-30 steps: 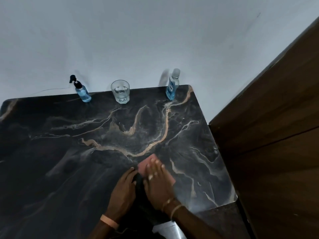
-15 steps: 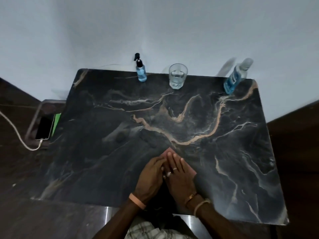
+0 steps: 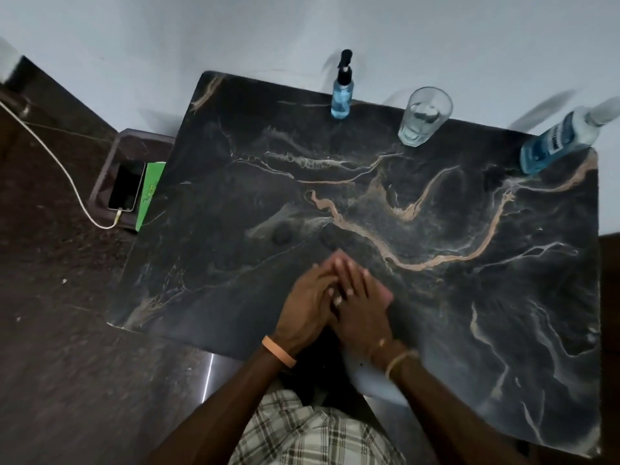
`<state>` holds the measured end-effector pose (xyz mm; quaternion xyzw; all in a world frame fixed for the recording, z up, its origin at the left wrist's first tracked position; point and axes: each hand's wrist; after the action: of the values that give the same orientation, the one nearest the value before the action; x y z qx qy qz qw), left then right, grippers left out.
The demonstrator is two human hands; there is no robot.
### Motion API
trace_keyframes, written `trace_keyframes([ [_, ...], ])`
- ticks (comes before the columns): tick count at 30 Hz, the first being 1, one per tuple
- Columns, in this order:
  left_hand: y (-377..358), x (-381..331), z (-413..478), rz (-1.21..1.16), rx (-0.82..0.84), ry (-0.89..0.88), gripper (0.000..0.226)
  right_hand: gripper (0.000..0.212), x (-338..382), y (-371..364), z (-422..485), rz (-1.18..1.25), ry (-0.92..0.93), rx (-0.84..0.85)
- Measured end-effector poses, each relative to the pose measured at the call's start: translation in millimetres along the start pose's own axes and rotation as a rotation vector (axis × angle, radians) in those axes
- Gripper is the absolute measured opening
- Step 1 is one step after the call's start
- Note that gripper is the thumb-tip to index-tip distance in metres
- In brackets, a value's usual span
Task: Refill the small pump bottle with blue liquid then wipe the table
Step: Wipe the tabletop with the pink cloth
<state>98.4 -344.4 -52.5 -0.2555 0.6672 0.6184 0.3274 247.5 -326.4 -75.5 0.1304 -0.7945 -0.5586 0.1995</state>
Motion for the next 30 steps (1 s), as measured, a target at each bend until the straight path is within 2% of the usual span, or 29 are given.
trace_keyframes([
  [2, 17.8, 11.7, 11.2, 0.046, -0.006, 0.078, 0.029, 0.066, -16.1, 19.7, 51.9, -0.069, -0.016, 0.004],
  [4, 34.2, 21.2, 23.3, 0.074, 0.018, 0.102, 0.030, 0.069, -23.3, 29.2, 79.1, -0.051, -0.218, -0.014],
  [6, 48.1, 25.9, 31.4, 0.080, 0.029, 0.071, 0.030, 0.072, -6.5, 21.0, 71.2, 0.043, -0.410, -0.049],
  [9, 65.0, 33.0, 36.0, 0.065, 0.057, 0.060, 0.029, 0.080, 35.1, 0.3, 33.5, 0.113, -0.504, -0.067],
  [13, 81.8, 47.1, 25.0, 0.012, 0.012, 0.092, 0.026, 0.081, 24.1, 4.5, 63.2, 0.049, -0.418, -0.088],
  [16, 98.3, 59.3, 17.3, -0.007, -0.079, 0.145, 0.023, 0.078, 16.2, 23.7, 116.5, 0.095, -0.500, -0.120],
  [18, 110.8, 69.0, 13.7, -0.001, -0.123, 0.188, 0.022, 0.077, 32.5, 21.7, 121.1, 0.142, -0.517, -0.120],
  [20, 121.6, 78.9, 8.5, 0.012, -0.159, 0.227, 0.022, 0.075, 64.1, 7.4, 90.9, 0.087, -0.354, -0.089],
  [23, 134.2, 92.3, 4.3, 0.016, -0.172, 0.250, 0.022, 0.071, 104.2, -13.5, 55.2, 0.083, 0.016, -0.045],
  [25, 140.2, 98.7, 6.2, 0.021, -0.134, 0.233, 0.023, 0.070, 117.6, -5.5, 91.7, 0.020, 0.274, -0.029],
  [26, 143.1, 102.8, 10.4, 0.034, -0.100, 0.225, 0.024, 0.070, 119.6, 1.4, 123.5, -0.021, 0.328, -0.036],
  [28, 149.6, 108.7, 23.6, 0.068, -0.069, 0.247, 0.029, 0.072, 105.2, 26.7, 186.8, -0.068, 0.189, -0.018],
  [30, 155.2, 109.8, 36.7, 0.083, -0.056, 0.244, 0.033, 0.076, 67.5, 43.5, 213.4, -0.016, -0.129, -0.032],
])
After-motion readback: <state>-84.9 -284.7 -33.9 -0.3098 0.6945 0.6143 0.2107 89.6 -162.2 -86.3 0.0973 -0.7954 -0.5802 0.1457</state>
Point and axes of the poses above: each hand's wrist, its own z-axis towards the middle knuckle, its own y-axis out of the back of the hand, x = y × z, and after that the axes turned 8 degrees about -y, right-handed
